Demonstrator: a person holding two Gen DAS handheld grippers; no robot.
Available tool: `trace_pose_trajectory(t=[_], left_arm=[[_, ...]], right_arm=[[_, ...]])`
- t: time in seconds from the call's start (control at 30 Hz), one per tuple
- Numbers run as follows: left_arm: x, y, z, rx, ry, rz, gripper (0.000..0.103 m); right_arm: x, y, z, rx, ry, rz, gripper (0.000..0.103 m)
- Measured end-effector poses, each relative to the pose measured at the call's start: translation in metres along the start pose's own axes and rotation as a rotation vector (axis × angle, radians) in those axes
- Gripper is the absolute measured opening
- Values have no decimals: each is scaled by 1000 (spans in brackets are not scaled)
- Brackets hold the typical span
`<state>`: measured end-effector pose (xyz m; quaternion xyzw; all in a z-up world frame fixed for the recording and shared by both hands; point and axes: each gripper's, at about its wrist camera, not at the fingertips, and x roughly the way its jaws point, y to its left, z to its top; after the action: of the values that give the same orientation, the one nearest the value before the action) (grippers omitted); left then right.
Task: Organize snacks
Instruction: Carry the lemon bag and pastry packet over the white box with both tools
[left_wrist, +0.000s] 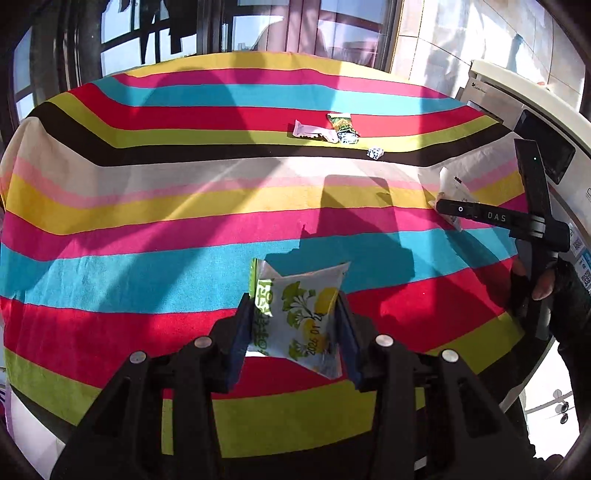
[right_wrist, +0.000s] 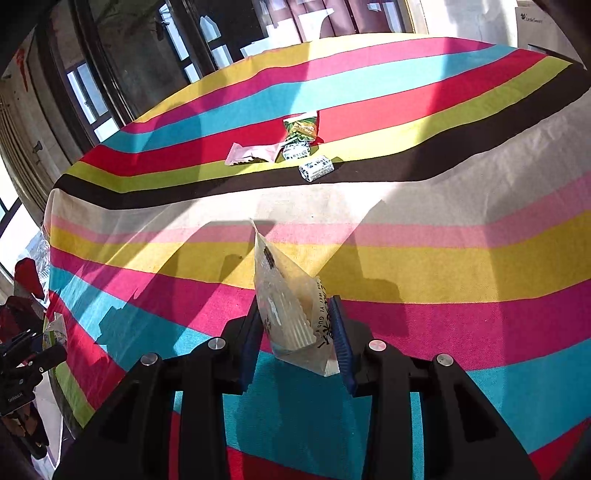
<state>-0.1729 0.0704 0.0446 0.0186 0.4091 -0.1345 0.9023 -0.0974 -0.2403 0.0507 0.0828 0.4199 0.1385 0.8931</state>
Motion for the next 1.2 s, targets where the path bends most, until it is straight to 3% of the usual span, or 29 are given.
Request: trace_pose_trajectory(t=[0.07, 0.2, 0.4, 0.63, 0.97, 1.2], left_arm=[[-10, 5, -9, -11, -1, 17, 44], [-27, 13, -26, -6, 2, 62, 45], [-50, 27, -48, -22, -9, 92, 46], [-66, 48, -72, -124, -23, 106, 46], [-87, 80, -92, -200, -43, 181, 46], [-105, 112, -111, -269, -49, 250, 47]], right_arm=[[-5, 2, -2, 13, -3, -12, 36], [-18, 10, -18, 103, -17, 53, 36], [-23, 51, -37, 34, 21, 61, 36], [-22, 82, -45, -3, 54, 102, 36], [-18, 178, -59, -182, 110, 230, 36], [-17, 257, -77, -374, 140, 306, 36]])
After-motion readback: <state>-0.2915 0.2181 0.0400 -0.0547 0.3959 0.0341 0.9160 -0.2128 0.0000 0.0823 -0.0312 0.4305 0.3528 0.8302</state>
